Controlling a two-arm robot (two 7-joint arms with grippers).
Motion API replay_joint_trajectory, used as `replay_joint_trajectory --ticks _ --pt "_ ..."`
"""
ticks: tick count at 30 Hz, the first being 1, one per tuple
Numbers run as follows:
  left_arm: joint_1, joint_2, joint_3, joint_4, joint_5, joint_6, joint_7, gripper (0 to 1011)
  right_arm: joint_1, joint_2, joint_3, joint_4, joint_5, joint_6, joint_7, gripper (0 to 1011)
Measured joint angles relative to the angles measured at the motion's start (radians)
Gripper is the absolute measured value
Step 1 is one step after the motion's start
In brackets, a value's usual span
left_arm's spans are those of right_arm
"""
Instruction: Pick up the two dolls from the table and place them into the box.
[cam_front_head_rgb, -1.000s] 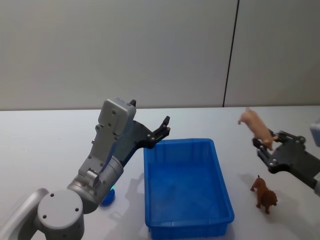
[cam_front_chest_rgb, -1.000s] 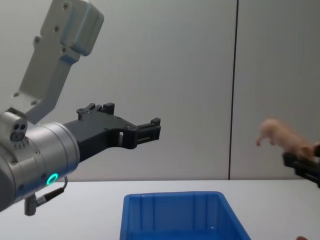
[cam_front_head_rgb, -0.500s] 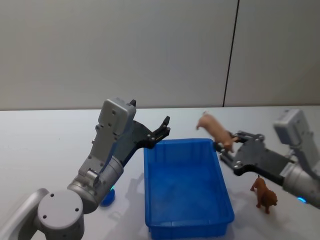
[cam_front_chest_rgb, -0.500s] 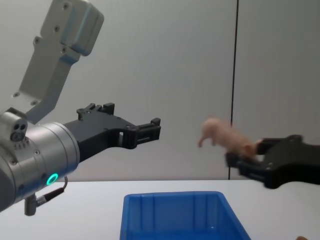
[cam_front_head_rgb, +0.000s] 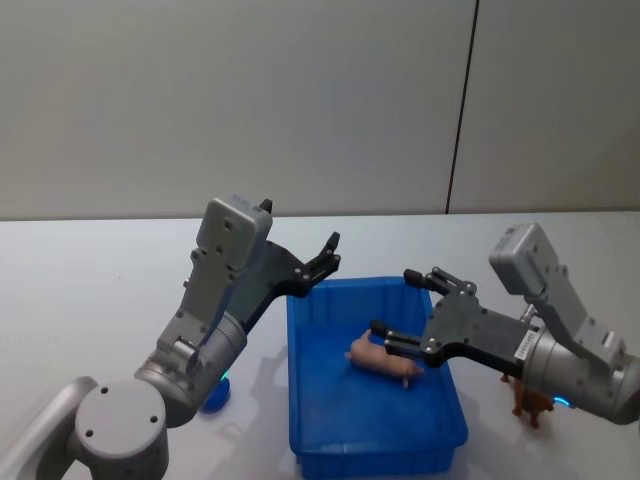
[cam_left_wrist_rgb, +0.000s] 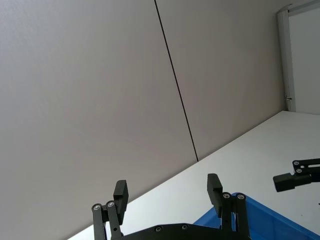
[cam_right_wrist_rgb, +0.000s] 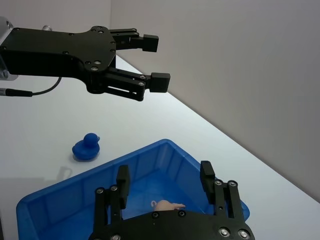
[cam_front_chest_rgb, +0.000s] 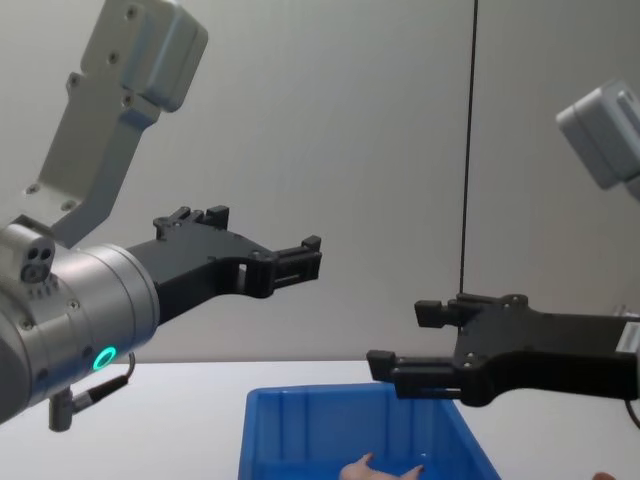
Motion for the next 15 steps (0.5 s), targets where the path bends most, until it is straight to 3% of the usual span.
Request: replay_joint_trajectory --ticks 7,15 --pt "0.0 0.0 0.0 0.0 0.0 0.0 0.0 1001 0.003 0.007 0.005 0.003 0.006 0.0 -0.013 998" --pt "0.0 0.0 0.0 0.0 0.0 0.0 0.0 1001 -0.033 0.043 0.029 -0.027 0.046 0.022 -0.072 1001"
